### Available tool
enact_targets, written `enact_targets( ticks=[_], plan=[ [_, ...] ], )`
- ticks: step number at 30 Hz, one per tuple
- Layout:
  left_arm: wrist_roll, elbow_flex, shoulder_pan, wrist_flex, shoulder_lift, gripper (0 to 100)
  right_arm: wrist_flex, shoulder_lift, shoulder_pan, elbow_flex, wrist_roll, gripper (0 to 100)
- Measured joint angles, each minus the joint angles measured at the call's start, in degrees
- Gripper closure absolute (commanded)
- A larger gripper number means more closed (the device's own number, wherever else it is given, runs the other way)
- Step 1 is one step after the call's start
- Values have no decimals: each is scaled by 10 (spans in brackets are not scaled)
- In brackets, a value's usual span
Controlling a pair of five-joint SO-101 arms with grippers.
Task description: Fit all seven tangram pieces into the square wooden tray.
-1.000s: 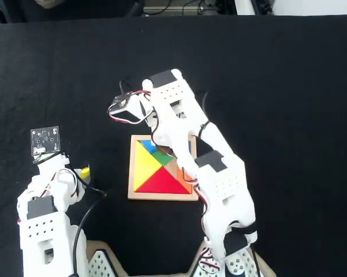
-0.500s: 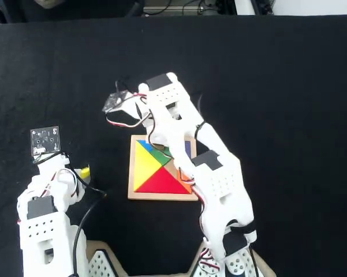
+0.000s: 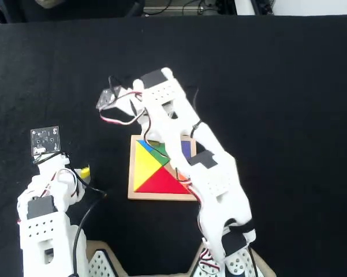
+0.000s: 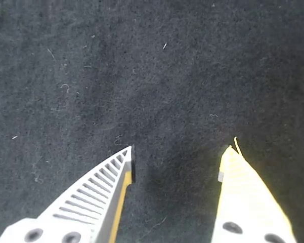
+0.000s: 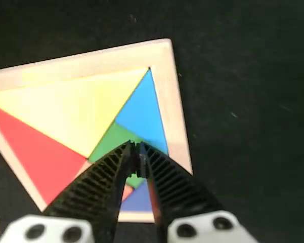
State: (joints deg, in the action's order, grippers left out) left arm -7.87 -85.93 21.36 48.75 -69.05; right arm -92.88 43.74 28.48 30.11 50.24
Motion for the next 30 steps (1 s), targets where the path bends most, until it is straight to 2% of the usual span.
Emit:
enact_targets(
  ticks=[9,14,20,22,25,27,30],
  plan=[
    [0,0,0,0,-1,722,-50,7,2,-3,0,988],
    [0,0,0,0,-1,722,-60,-52,-2,-3,0,988],
    [0,0,0,0,-1,722,-57,-145,-107,-83,0,988],
    [0,0,0,0,-1,722,-29,-161,-149,-137,0,988],
    [0,0,0,0,-1,722,72,-166,-190,-236,0,987],
    [0,0,0,0,-1,722,145,-166,-201,-295,0,987],
    [0,0,0,0,-1,722,194,-167,-202,-335,1,987]
  ],
)
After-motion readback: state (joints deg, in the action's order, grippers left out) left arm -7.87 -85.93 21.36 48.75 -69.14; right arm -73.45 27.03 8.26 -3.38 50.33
